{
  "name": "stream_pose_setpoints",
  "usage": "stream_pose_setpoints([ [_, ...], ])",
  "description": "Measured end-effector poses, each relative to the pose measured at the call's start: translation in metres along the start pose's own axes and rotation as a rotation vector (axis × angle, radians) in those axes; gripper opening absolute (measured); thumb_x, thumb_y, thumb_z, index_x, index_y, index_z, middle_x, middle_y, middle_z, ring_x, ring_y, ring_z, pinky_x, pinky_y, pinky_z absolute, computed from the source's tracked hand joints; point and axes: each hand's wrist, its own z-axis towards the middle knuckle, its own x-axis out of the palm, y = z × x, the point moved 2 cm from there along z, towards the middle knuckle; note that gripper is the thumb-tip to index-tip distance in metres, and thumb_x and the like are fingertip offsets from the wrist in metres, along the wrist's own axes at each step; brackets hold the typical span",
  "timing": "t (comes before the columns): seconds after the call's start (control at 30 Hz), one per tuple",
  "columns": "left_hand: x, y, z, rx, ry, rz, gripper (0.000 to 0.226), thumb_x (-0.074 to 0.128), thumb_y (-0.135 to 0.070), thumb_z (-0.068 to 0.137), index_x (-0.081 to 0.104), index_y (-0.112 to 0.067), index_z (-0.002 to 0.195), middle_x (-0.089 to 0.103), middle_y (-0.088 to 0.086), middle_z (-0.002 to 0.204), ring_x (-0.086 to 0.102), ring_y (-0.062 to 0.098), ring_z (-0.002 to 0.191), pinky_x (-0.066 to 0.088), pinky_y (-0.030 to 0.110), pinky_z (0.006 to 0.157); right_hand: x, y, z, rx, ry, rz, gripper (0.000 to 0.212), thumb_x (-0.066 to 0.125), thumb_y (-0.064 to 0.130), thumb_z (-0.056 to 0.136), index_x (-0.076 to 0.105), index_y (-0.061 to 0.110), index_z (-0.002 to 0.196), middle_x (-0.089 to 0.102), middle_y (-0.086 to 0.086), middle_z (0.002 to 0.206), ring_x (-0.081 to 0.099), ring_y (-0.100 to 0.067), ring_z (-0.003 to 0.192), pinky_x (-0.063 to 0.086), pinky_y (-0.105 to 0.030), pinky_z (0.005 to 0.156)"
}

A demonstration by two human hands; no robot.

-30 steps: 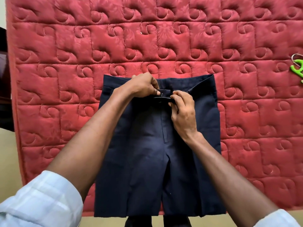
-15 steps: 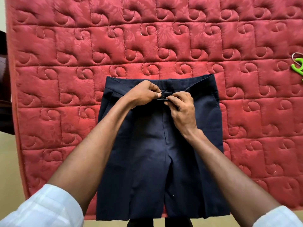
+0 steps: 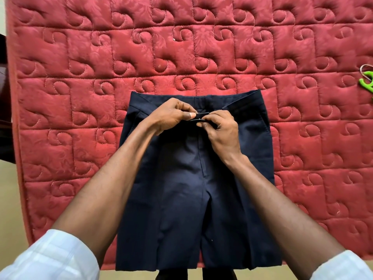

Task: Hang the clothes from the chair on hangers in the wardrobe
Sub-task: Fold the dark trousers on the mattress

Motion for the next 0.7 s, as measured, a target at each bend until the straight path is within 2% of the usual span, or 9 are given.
stream_pose_setpoints([
  [0.13,-0.007,0.002,-0.002,-0.005,0.022,-0.019,0.012,0.06,-0.006,0.095,0.071,-0.008,0.093,0.06,-0.017,0.057,0.046,-0.005,0.05,0.035,0.012,0.052,-0.011,-0.001,0.006,0.128,-0.022,0.056,0.015,0.081,0.016,0.073,0.076,0.007,0.084,0.068,-0.001,0.082,0.061,-0.019,0.083,0.047,-0.028,0.08],
  [0.23,-0.006,0.003,-0.006,-0.007,0.011,-0.054,0.014,0.058,-0.003,0.095,0.072,-0.006,0.095,0.065,-0.014,0.062,0.052,-0.005,0.052,0.037,0.011,0.052,-0.015,-0.006,0.012,0.166,-0.035,0.069,0.015,0.081,0.016,0.073,0.076,0.006,0.084,0.064,0.006,0.081,0.062,-0.023,0.084,0.049,-0.032,0.081],
  [0.33,-0.004,0.013,-0.004,-0.042,-0.145,-0.069,0.014,0.064,-0.011,0.093,0.074,-0.014,0.083,0.068,-0.01,0.066,0.056,-0.001,0.058,0.045,0.018,0.064,-0.012,-0.003,0.007,0.113,-0.025,0.095,0.014,0.079,0.013,0.074,0.076,0.005,0.086,0.061,0.007,0.085,0.061,-0.024,0.086,0.049,-0.033,0.082],
  [0.4,-0.004,0.018,0.0,-0.067,-0.225,-0.036,0.016,0.067,-0.014,0.091,0.074,-0.021,0.078,0.067,-0.01,0.068,0.055,-0.001,0.061,0.045,0.022,0.07,-0.009,0.0,0.001,0.044,-0.004,0.092,0.014,0.078,0.011,0.076,0.076,0.005,0.088,0.063,0.003,0.089,0.061,-0.022,0.089,0.05,-0.035,0.085],
  [0.57,-0.003,0.006,0.002,-0.11,-0.145,-0.021,0.007,0.07,-0.012,0.088,0.076,-0.015,0.085,0.068,-0.008,0.069,0.052,-0.005,0.054,0.04,0.012,0.057,-0.006,-0.001,-0.003,-0.131,0.075,0.028,0.014,0.077,0.011,0.077,0.076,0.005,0.09,0.068,-0.005,0.091,0.056,-0.017,0.092,0.05,-0.04,0.085],
  [0.7,0.001,0.003,-0.003,-0.085,-0.08,-0.057,0.01,0.069,-0.01,0.089,0.076,-0.004,0.094,0.066,-0.006,0.065,0.05,-0.006,0.049,0.038,0.008,0.05,-0.004,-0.001,-0.003,-0.126,0.052,0.007,0.015,0.077,0.015,0.077,0.076,0.005,0.088,0.068,-0.004,0.09,0.058,-0.019,0.091,0.051,-0.04,0.084],
])
